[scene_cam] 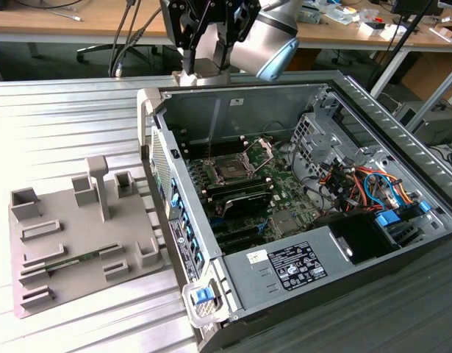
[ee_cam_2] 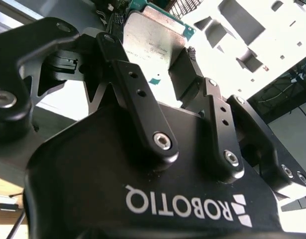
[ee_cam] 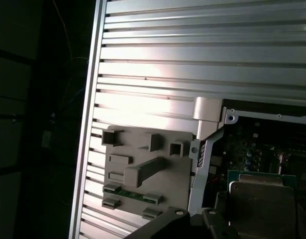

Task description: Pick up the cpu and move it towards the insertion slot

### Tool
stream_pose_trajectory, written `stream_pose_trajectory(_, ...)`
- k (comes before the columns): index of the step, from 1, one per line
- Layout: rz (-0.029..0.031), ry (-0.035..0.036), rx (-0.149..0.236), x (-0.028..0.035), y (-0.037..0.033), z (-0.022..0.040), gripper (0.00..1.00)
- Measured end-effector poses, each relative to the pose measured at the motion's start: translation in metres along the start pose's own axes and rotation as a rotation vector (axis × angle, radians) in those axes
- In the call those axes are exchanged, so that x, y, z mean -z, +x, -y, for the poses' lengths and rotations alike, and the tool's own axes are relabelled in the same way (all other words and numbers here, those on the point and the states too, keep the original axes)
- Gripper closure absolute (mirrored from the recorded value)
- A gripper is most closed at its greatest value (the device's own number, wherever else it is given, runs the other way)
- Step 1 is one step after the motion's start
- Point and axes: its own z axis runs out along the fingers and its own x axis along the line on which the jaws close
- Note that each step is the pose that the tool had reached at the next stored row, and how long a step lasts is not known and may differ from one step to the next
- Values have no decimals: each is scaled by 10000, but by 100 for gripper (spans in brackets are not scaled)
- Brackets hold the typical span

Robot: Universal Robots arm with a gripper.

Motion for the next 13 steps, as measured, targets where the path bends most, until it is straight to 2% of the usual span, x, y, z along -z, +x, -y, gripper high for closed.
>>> stream_pose_trajectory(13, -3, 13, 0, -46, -70, 35, 45)
